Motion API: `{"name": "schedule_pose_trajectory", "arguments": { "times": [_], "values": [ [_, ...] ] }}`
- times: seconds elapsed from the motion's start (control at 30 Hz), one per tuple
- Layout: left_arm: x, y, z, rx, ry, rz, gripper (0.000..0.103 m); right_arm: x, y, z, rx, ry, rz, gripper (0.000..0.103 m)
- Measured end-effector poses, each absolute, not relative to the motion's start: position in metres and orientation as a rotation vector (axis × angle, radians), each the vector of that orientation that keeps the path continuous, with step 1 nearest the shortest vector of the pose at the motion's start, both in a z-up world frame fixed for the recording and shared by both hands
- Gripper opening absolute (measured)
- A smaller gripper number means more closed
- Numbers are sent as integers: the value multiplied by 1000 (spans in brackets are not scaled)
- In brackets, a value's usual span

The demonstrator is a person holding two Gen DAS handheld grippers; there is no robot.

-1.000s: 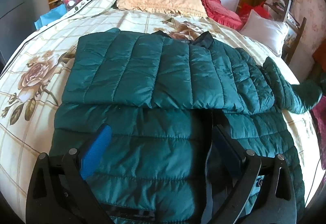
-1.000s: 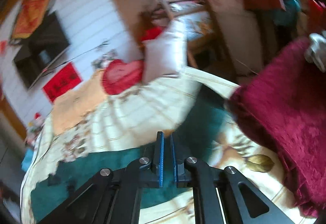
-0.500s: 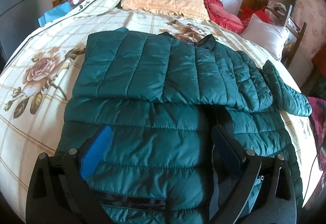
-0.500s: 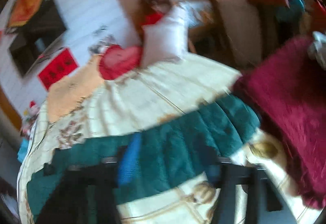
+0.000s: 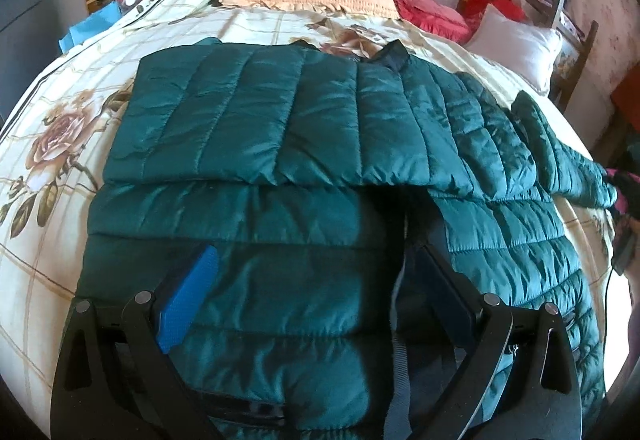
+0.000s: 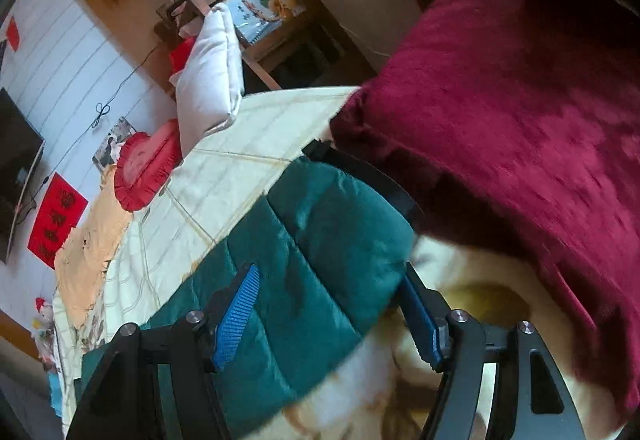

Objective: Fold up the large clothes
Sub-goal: 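Lift the sleeve cuff upward with the right tool, then carry the sleeve with the right tool across the jacket body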

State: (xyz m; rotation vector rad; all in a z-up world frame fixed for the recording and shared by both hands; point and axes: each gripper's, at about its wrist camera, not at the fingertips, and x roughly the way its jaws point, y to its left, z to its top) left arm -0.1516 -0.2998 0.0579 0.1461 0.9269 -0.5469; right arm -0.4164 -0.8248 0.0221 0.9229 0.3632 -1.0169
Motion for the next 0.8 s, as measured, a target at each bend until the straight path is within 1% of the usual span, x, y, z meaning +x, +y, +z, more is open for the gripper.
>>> {"name": "schedule_pose_trajectory", "arguments": {
  "times": [0.1,0.13,0.17,0.2,0.27,0.33,0.57,0.8],
  "values": [
    [-151,-303,54,156,940,-544,99,-405,-831,23,875,361,-1020,68],
    [-151,-304,52,159,943,-542,99,-402,-830,23,858,366,-1031,60],
    [-151,-304,51,160,945,-542,99,-401,-831,23,854,378,-1043,46],
    [-151,-304,50,161,947,-541,99,-400,-832,22,861,380,-1038,20],
    [-150,-303,49,157,949,-541,99,-404,-832,21,896,363,-1018,14],
    [-150,-301,51,148,947,-546,99,-410,-826,27,895,330,-990,11],
    [-150,-289,61,107,927,-550,99,-428,-795,74,870,219,-828,10],
    [-155,-282,74,120,893,-552,99,-411,-749,127,769,224,-693,10]
  ]
}}
